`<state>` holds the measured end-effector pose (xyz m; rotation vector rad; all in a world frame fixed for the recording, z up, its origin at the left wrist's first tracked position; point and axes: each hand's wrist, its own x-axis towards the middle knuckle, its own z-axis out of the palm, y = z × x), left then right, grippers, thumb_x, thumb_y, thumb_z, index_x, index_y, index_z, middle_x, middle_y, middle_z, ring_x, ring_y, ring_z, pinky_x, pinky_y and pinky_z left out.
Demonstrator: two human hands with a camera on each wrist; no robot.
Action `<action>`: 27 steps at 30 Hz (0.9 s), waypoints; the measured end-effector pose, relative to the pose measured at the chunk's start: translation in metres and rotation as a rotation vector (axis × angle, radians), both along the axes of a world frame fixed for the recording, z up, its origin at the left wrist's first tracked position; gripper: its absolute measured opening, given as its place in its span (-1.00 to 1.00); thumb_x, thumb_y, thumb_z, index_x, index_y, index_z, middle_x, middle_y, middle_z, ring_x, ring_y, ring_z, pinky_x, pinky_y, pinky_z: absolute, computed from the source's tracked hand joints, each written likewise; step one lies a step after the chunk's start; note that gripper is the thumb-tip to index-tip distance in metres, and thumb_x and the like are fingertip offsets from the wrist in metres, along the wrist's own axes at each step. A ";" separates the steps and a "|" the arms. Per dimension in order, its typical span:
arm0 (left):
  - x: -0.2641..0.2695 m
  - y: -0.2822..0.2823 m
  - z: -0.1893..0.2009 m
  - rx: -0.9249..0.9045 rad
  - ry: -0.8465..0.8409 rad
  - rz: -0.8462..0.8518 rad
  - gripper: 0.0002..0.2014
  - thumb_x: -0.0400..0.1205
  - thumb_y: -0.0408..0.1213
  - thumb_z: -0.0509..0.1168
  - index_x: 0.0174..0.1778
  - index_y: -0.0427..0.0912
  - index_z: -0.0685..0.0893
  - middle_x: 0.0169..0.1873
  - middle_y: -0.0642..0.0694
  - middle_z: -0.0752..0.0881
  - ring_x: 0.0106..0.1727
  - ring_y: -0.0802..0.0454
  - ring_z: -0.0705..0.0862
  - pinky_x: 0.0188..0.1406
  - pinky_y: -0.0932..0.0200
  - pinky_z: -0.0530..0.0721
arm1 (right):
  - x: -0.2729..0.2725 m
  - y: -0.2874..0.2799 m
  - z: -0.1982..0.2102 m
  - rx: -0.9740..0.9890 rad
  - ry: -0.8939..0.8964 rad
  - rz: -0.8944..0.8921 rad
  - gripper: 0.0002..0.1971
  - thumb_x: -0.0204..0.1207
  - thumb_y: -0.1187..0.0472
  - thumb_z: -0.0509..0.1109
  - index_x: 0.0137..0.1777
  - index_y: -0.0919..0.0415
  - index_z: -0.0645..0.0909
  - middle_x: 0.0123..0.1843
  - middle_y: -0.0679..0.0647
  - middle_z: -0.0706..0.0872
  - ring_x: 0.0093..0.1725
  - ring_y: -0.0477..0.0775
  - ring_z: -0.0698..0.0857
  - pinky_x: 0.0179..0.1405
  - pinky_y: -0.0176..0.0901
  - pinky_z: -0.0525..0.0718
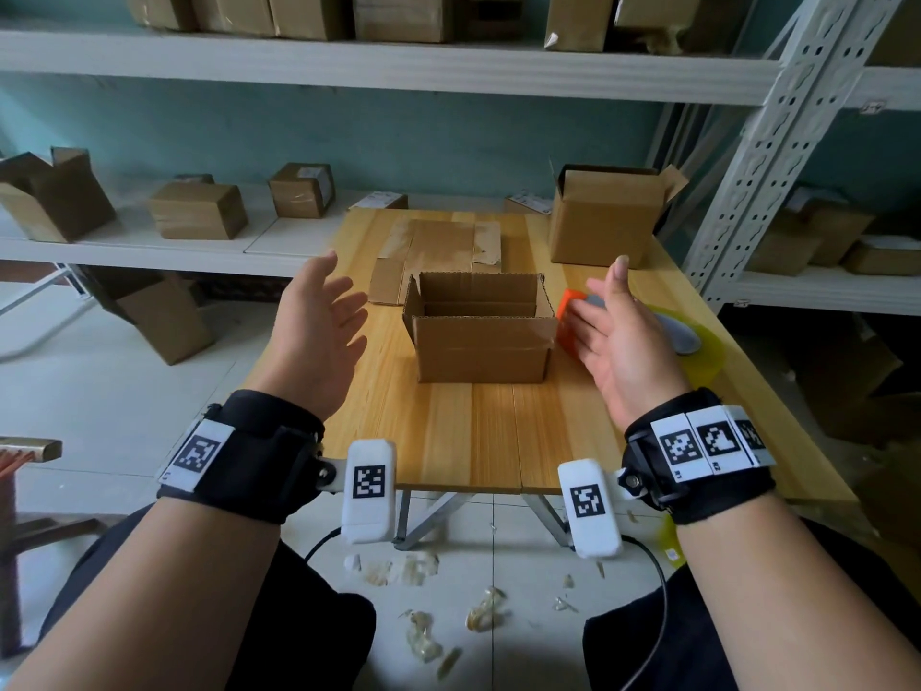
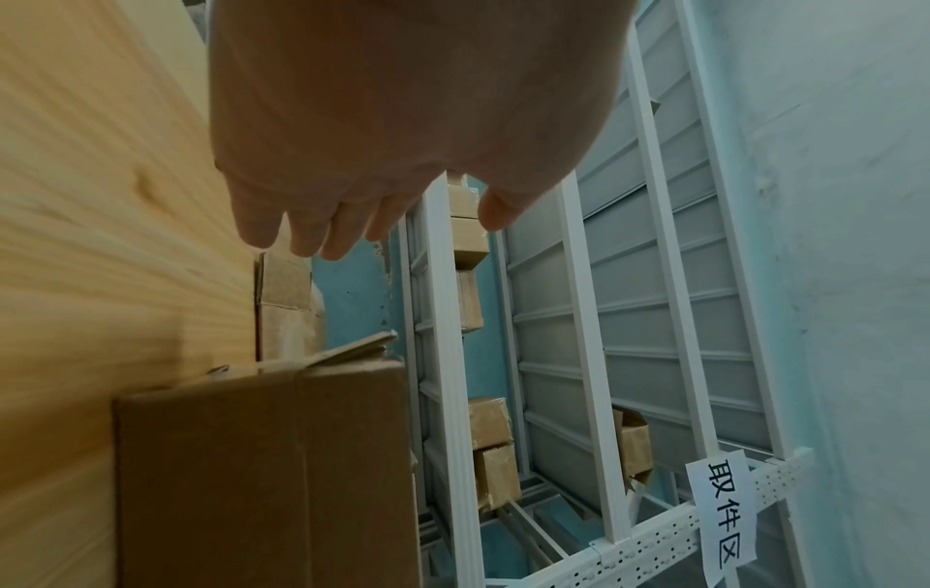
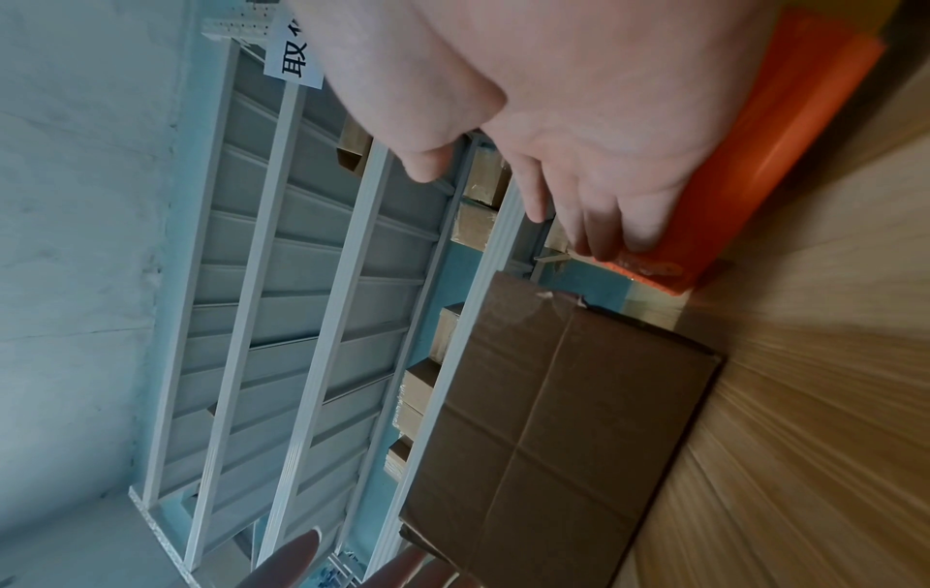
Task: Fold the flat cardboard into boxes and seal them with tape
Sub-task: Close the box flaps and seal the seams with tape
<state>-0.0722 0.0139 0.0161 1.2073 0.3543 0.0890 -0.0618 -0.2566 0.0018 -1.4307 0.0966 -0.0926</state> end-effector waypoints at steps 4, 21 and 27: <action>-0.001 0.006 -0.001 0.007 0.000 -0.004 -0.34 0.80 0.18 0.19 0.73 -0.17 0.47 0.62 -0.20 0.59 0.69 -0.15 0.50 0.77 -0.21 0.33 | 0.001 -0.001 0.000 -0.003 0.010 0.004 0.00 0.48 -0.52 0.16 0.80 0.10 0.29 0.74 0.21 0.46 0.71 0.18 0.47 0.75 0.23 0.38; -0.003 0.010 -0.001 -0.011 -0.013 -0.019 -0.36 0.82 0.14 0.19 0.72 -0.21 0.48 0.61 -0.28 0.60 0.67 -0.21 0.53 0.79 -0.21 0.33 | -0.003 -0.001 0.003 0.038 0.033 0.011 -0.19 0.71 -0.41 0.10 0.79 0.14 0.32 0.74 0.22 0.46 0.73 0.19 0.45 0.76 0.22 0.36; -0.003 0.008 -0.002 -0.004 -0.018 -0.036 -0.39 0.82 0.12 0.18 0.71 -0.20 0.50 0.60 -0.26 0.62 0.66 -0.19 0.54 0.78 -0.17 0.34 | -0.002 0.000 0.003 0.036 0.035 0.010 -0.18 0.72 -0.40 0.10 0.79 0.15 0.30 0.75 0.22 0.45 0.73 0.19 0.43 0.77 0.22 0.33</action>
